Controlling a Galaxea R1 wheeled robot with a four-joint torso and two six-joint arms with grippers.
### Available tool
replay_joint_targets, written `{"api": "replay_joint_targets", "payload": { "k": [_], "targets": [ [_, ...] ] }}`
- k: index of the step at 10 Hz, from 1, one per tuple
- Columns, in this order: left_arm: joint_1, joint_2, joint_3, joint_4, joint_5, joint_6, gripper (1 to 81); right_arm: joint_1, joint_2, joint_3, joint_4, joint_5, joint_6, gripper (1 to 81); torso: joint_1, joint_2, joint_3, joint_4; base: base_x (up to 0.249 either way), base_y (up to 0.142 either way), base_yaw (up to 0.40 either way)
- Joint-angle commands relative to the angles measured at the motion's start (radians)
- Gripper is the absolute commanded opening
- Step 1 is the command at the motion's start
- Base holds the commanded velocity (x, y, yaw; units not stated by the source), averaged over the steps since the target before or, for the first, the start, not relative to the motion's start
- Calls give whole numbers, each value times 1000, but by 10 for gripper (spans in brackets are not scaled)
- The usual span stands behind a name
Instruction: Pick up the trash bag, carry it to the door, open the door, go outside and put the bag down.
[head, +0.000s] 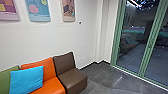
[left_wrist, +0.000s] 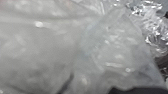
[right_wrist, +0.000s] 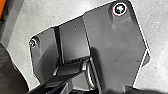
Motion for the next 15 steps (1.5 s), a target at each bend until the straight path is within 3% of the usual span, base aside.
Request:
{"api": "replay_joint_targets", "payload": {
  "k": [1,15],
  "targets": [
    [-71,-5,-1,-1,80,-4,10,69,-2,10,-6,-55,-1,811,0,0,0,0,0,0,-265],
    [-73,-5,-3,-1,80,-2,10,64,3,7,-3,-54,0,811,0,0,0,0,0,0,-267]
  ]
}}
